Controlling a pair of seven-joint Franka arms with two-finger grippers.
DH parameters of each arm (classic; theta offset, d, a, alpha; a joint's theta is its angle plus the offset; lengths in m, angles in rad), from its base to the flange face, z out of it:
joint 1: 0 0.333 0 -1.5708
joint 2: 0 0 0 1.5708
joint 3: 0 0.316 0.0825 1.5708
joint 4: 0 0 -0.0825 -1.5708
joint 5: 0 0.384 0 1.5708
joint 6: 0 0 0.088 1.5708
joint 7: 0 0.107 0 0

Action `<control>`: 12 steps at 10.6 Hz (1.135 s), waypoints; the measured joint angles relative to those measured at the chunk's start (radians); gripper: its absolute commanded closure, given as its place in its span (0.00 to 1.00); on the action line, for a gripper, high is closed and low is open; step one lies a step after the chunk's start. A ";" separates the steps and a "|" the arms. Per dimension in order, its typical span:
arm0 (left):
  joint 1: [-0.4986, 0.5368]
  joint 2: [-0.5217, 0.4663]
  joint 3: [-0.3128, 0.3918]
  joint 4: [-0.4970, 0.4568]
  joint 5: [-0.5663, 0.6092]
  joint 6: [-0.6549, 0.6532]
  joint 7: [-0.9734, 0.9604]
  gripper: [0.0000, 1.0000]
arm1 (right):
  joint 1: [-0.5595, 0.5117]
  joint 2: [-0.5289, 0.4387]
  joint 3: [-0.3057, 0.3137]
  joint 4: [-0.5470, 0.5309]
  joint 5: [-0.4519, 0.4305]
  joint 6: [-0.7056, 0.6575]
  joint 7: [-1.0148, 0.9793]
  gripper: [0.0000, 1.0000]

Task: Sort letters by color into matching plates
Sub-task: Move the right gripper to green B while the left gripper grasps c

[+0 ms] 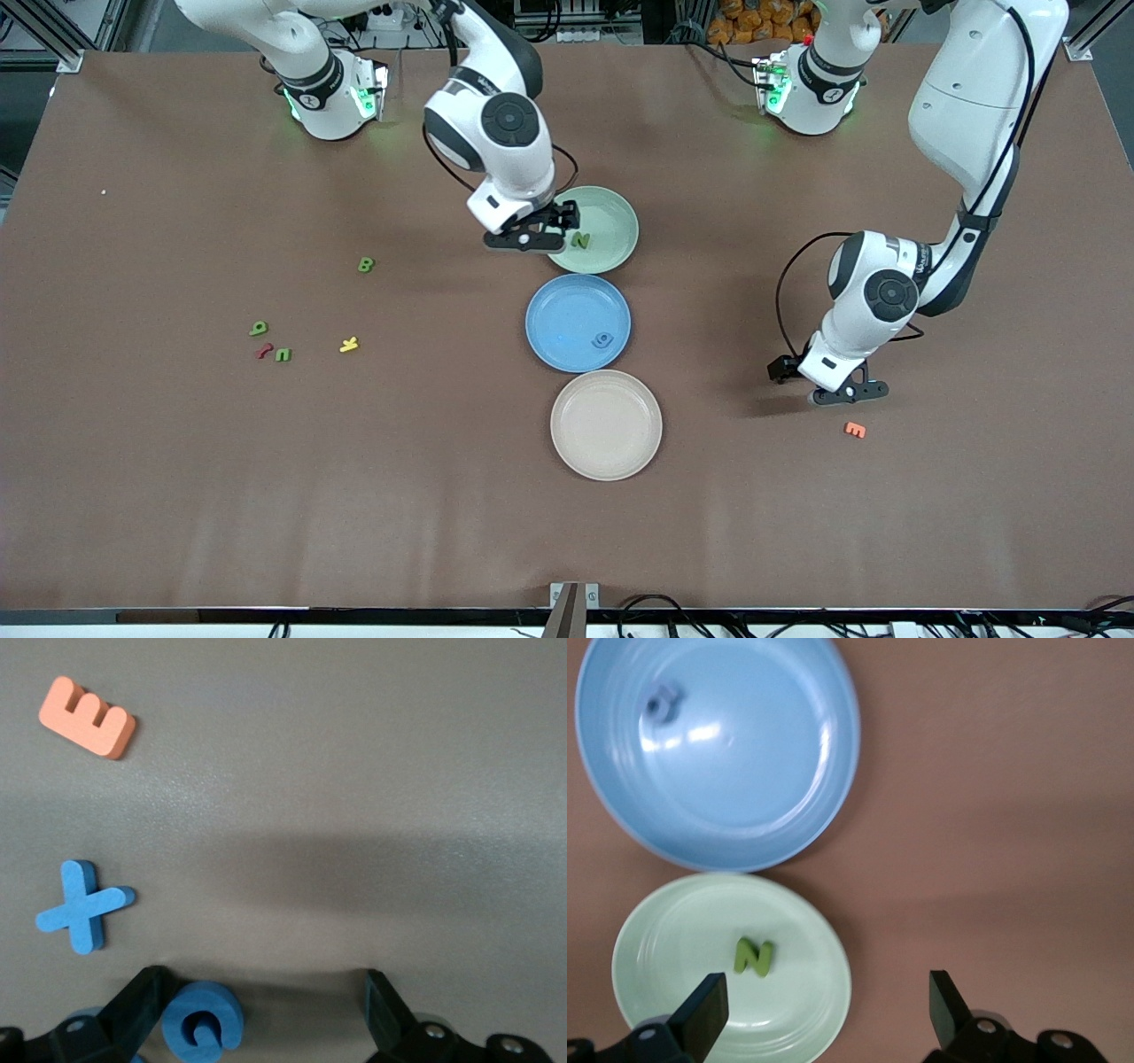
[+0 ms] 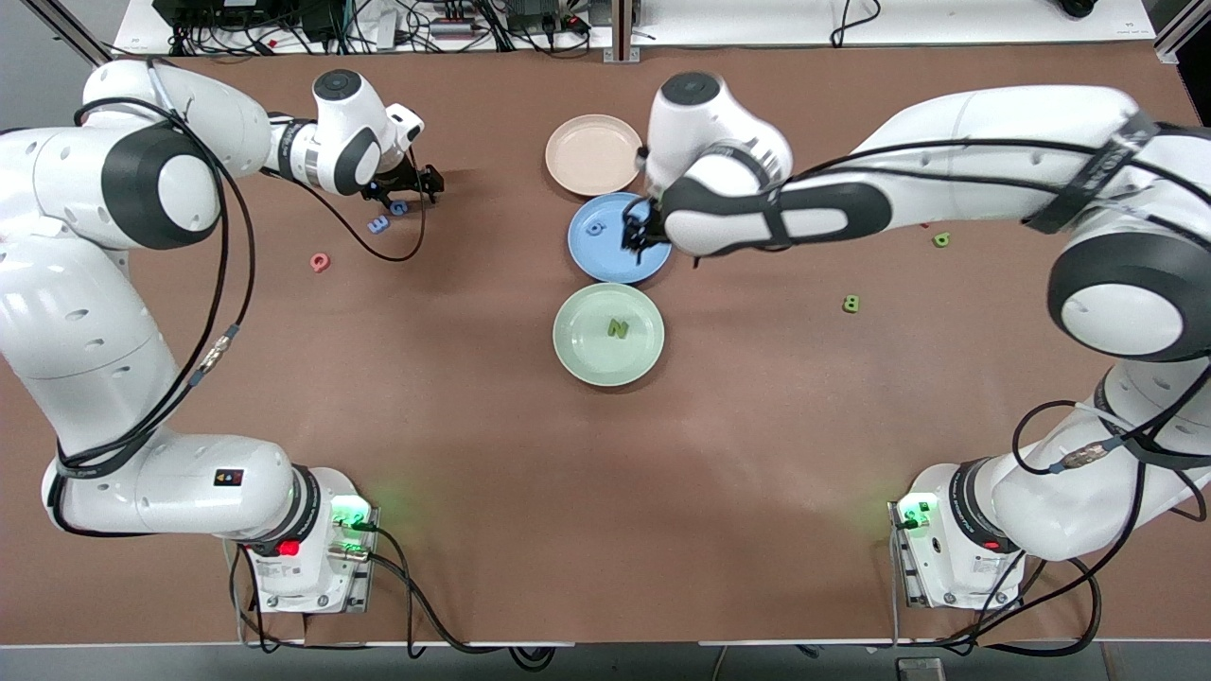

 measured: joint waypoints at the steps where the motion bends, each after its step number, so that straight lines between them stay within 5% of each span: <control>1: 0.000 -0.001 -0.001 0.000 0.000 0.000 0.000 0.00 | -0.032 -0.019 -0.001 0.000 0.000 -0.030 0.000 0.00; 7: 0.002 -0.010 -0.001 -0.013 0.000 -0.009 0.000 0.00 | -0.259 -0.159 0.012 -0.053 -0.004 -0.249 -0.083 0.00; 12: 0.023 -0.026 -0.002 -0.018 0.000 -0.059 0.000 0.00 | -0.400 -0.244 0.012 -0.250 -0.004 -0.194 -0.172 0.00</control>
